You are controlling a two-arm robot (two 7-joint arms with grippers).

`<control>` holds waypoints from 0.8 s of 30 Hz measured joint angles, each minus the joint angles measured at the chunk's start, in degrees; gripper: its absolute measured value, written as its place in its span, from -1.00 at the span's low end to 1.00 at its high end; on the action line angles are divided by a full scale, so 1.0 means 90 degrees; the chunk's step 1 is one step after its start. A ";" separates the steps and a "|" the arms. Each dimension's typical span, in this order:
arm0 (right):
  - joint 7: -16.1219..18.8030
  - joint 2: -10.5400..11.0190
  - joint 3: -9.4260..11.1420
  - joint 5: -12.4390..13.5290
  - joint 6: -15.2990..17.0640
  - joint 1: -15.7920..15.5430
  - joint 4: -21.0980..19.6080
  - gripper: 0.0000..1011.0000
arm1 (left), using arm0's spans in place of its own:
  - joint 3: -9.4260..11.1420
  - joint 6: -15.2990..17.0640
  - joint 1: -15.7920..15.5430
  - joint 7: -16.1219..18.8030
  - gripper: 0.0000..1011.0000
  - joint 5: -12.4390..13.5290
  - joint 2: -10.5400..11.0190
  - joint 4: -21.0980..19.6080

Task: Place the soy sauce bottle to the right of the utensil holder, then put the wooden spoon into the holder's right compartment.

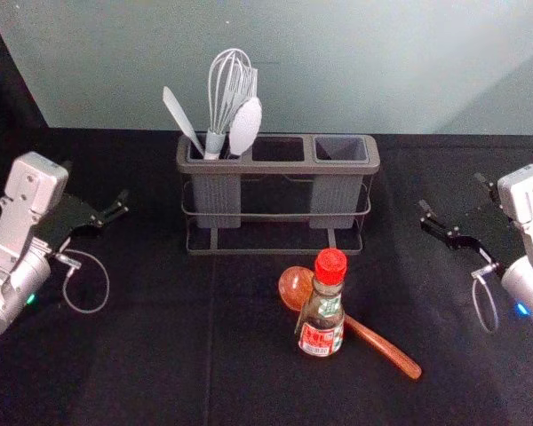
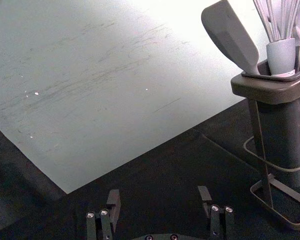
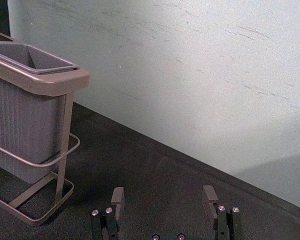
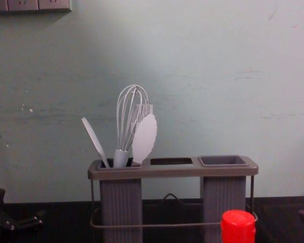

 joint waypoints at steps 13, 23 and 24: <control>0.0000 0.0000 0.0000 0.0000 0.0000 0.0000 0.0000 0.98 | 0.0000 0.0000 0.0000 0.0000 1.00 0.0000 0.0000 0.0000; 0.0000 0.0000 0.0000 0.0000 0.0000 0.0000 0.0000 0.98 | 0.0000 0.0000 0.0000 0.0000 1.00 0.0000 0.0000 0.0000; 0.0000 0.0000 0.0000 0.0000 0.0000 0.0000 0.0000 0.98 | 0.0000 0.0000 0.0000 0.0000 1.00 0.0000 0.0000 0.0000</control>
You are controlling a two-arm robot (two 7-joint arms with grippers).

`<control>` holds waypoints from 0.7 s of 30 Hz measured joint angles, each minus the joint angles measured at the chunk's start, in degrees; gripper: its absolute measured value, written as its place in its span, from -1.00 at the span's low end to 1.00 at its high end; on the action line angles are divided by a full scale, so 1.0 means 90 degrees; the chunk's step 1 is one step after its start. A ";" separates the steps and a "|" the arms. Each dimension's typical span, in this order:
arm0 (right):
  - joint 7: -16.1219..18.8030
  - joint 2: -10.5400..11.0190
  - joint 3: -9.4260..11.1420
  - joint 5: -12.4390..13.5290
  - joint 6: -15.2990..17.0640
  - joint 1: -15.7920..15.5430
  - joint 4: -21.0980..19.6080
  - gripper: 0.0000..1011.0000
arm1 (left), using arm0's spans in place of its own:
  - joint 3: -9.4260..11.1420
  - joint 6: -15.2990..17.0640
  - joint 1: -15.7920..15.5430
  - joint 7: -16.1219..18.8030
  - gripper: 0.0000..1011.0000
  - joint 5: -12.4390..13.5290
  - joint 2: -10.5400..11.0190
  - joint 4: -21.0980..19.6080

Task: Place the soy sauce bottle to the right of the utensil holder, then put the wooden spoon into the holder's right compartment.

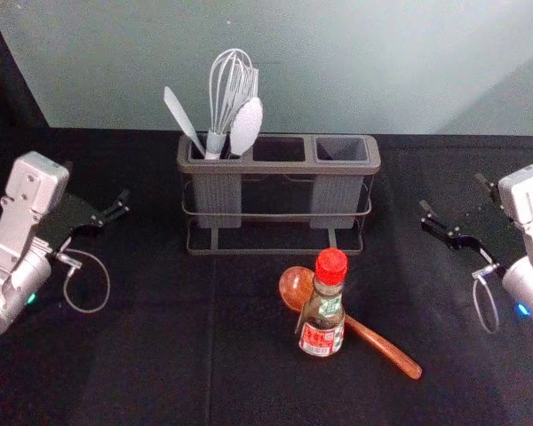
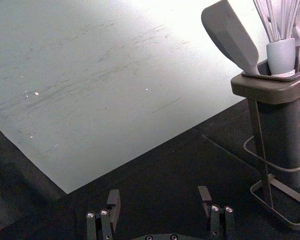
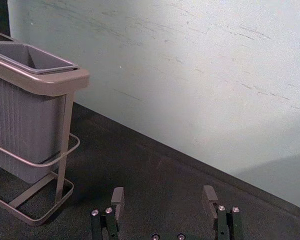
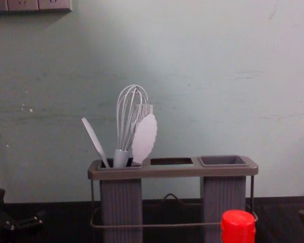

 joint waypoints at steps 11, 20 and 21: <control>0.0000 0.0000 0.0000 0.0000 0.0000 0.0000 0.0000 0.98 | 0.0000 0.0000 0.0000 0.0000 1.00 0.0000 0.0000 0.0000; 0.0000 0.0000 0.0000 0.0000 0.0000 0.0000 0.0000 0.98 | 0.0000 0.0000 0.0000 0.0000 1.00 0.0000 0.0000 0.0000; 0.0000 0.0000 0.0000 0.0000 0.0000 0.0000 0.0000 0.98 | 0.0000 0.0000 0.0000 0.0000 1.00 0.0000 0.0000 0.0000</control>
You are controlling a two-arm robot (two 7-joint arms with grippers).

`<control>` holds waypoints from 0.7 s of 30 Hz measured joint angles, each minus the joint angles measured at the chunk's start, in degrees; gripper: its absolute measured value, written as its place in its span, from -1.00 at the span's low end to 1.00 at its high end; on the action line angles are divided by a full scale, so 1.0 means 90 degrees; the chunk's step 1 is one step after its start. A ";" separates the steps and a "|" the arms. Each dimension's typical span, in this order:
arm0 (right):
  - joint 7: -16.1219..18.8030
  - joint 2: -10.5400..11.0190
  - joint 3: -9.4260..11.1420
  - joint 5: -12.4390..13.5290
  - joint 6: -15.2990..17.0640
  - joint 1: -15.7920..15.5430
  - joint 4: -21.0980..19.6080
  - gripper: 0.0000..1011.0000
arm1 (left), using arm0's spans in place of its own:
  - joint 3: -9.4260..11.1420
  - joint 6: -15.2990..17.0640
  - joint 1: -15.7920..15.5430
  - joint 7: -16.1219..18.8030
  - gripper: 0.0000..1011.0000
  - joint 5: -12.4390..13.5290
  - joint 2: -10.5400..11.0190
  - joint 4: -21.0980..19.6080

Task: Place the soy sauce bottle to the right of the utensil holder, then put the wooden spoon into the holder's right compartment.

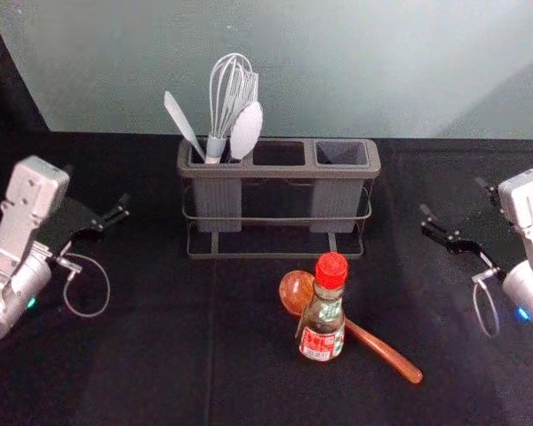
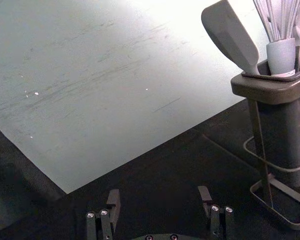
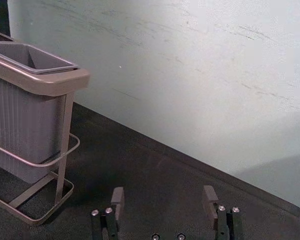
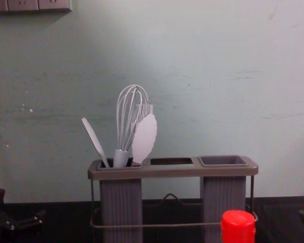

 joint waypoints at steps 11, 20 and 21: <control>0.0000 0.0000 0.0000 0.0000 0.0000 0.0000 0.0001 0.98 | 0.0000 0.0000 0.0000 0.0000 1.00 0.0000 0.0000 0.0000; 0.0000 0.0000 0.0000 0.0000 0.0000 0.0000 0.0000 0.98 | 0.0000 0.0000 0.0000 0.0000 1.00 0.0000 0.0000 0.0000; 0.0000 0.0000 0.0000 0.0000 0.0000 0.0000 0.0000 0.98 | 0.0000 0.0000 0.0000 0.0000 1.00 0.0000 0.0000 0.0000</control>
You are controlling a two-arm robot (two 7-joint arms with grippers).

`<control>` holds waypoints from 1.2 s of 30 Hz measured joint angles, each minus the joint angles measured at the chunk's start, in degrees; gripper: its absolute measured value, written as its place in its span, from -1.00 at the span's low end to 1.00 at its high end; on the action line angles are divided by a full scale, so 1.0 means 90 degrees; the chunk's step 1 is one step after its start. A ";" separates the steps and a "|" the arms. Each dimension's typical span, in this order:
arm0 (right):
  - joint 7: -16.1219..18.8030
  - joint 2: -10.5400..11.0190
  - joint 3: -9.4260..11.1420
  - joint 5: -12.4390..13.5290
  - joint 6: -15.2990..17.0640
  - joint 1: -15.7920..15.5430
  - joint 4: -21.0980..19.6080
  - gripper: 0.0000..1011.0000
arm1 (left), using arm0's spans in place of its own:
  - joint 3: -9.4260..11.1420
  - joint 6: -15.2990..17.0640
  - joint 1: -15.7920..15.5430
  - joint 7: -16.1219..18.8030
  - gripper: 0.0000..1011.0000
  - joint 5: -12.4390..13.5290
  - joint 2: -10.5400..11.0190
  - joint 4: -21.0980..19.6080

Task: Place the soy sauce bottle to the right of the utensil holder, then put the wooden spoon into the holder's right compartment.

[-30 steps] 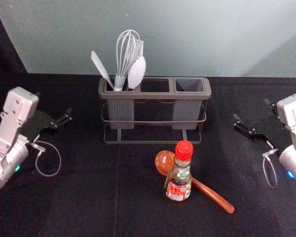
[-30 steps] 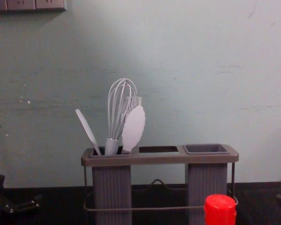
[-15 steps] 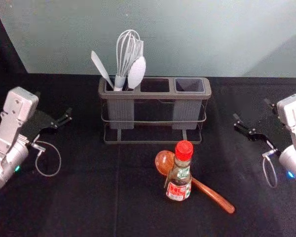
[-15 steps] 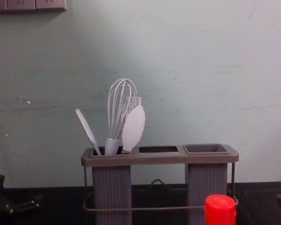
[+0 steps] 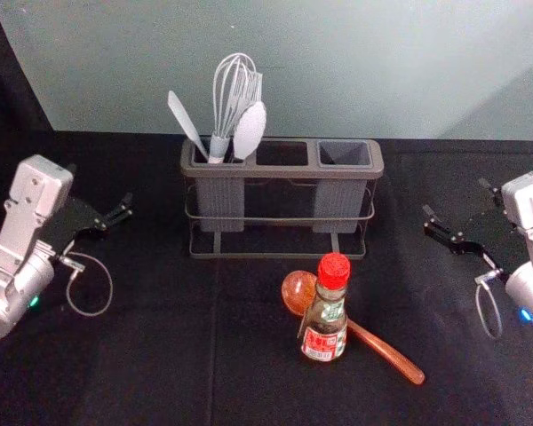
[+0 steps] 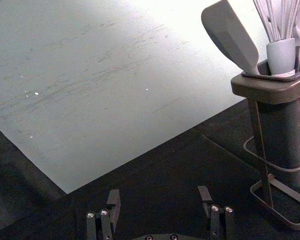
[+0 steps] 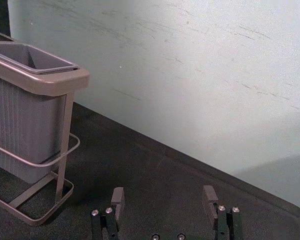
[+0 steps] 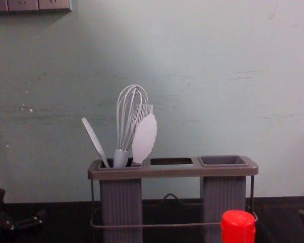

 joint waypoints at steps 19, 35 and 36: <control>0.0205 0.0292 0.0364 -0.0052 -0.0116 -0.0735 -0.0766 0.98 | 0.0000 0.0000 0.0000 0.0000 1.00 0.0000 0.0000 0.0000; 0.0452 0.0688 0.0838 0.0119 -0.0225 -0.1755 -0.1943 0.98 | 0.0000 0.0000 0.0000 0.0000 1.00 0.0000 0.0000 0.0000; 0.0466 0.0706 0.0866 0.0145 -0.0232 -0.1806 -0.1998 0.98 | 0.0000 0.0000 0.0000 0.0000 1.00 0.0000 0.0000 0.0000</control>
